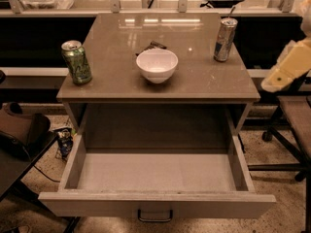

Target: Place redbull can into white bowl

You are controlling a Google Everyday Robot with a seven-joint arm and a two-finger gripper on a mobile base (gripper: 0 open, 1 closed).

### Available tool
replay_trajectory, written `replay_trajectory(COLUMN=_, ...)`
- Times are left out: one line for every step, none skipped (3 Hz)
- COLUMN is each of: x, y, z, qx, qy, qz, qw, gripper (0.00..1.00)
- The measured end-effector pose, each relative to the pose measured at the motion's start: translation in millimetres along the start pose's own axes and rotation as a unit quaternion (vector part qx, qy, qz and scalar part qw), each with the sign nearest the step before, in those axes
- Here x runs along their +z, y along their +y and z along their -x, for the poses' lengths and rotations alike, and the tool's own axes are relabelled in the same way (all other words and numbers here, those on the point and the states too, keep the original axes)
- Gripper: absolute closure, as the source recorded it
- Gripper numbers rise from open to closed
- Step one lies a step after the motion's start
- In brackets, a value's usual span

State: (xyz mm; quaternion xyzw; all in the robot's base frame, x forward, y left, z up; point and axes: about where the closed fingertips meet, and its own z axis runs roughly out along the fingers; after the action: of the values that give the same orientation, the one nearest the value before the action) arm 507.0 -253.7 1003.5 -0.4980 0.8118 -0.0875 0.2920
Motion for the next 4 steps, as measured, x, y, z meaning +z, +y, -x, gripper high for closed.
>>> replay_trajectory(x=19, y=-31, z=-12, qx=0.042, qy=-0.052, qz=-0.04, qw=0.997, gripper=0.0)
replay_trajectory(x=36, y=-64, z=-14, qx=0.079, qy=-0.131, qz=-0.078, qw=0.9851, gripper=0.0)
replay_trajectory(x=45, y=-81, z=-20, qx=0.123, qy=-0.194, qz=-0.113, qw=0.9668, gripper=0.0)
replay_trajectory(x=41, y=-91, z=-19, qx=0.134, qy=-0.211, qz=-0.134, qw=0.9589, gripper=0.0)
